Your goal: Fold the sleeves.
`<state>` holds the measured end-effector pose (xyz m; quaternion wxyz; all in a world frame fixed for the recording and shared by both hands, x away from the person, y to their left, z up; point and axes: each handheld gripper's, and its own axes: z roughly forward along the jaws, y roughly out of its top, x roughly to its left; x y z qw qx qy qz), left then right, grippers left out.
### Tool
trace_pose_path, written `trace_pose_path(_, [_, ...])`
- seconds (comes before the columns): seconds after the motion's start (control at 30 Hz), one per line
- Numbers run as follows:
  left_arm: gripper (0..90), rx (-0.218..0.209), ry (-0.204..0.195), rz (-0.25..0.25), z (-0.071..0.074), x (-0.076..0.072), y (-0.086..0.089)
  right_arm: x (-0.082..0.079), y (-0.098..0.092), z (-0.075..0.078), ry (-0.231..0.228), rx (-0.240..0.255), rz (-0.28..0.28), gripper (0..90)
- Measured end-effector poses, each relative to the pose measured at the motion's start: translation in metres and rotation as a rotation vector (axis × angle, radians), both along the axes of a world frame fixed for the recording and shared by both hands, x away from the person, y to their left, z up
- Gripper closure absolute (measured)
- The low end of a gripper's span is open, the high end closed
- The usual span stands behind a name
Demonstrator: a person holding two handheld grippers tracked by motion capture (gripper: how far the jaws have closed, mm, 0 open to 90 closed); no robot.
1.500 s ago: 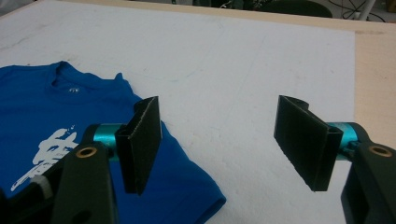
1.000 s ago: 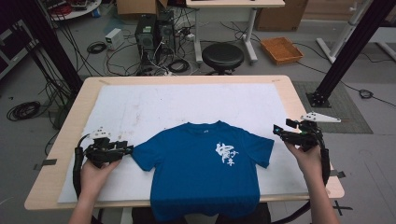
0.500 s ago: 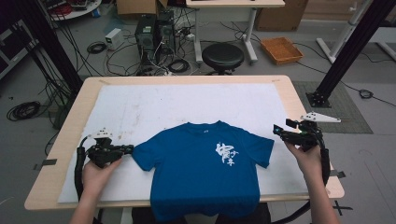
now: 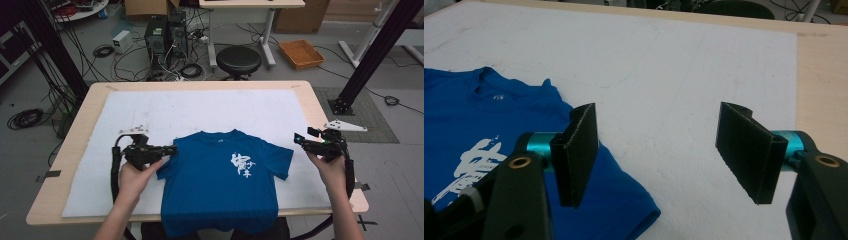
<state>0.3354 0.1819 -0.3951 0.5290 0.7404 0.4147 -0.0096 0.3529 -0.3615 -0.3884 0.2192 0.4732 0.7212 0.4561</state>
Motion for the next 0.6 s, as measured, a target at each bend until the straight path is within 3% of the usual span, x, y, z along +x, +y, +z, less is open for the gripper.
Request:
trace_pose_path(0.1, [87.8, 0.007, 0.038, -0.010, -0.004, 0.009, -0.029, 0.000, 0.000, -0.001, 0.004, -0.003, -0.002, 33.4])
trace_pose_path(0.3, [87.8, 0.032, 0.076, -0.006, -0.017, 0.023, -0.051, 0.000, 0.000, -0.001, 0.005, -0.008, -0.001, 33.6])
trace_pose_path(0.5, [81.9, 0.035, 0.045, -0.028, -0.024, 0.029, -0.061, 0.001, 0.001, -0.004, 0.013, -0.015, -0.002, 33.6])
trace_pose_path(0.57, [67.3, 0.039, 0.018, -0.032, -0.025, 0.029, -0.061, 0.002, 0.002, -0.005, 0.015, -0.018, -0.004, 33.7])
trace_pose_path(0.6, [64.1, 0.040, 0.004, -0.032, -0.024, 0.029, -0.060, 0.002, 0.002, -0.005, 0.017, -0.020, -0.003, 33.7])
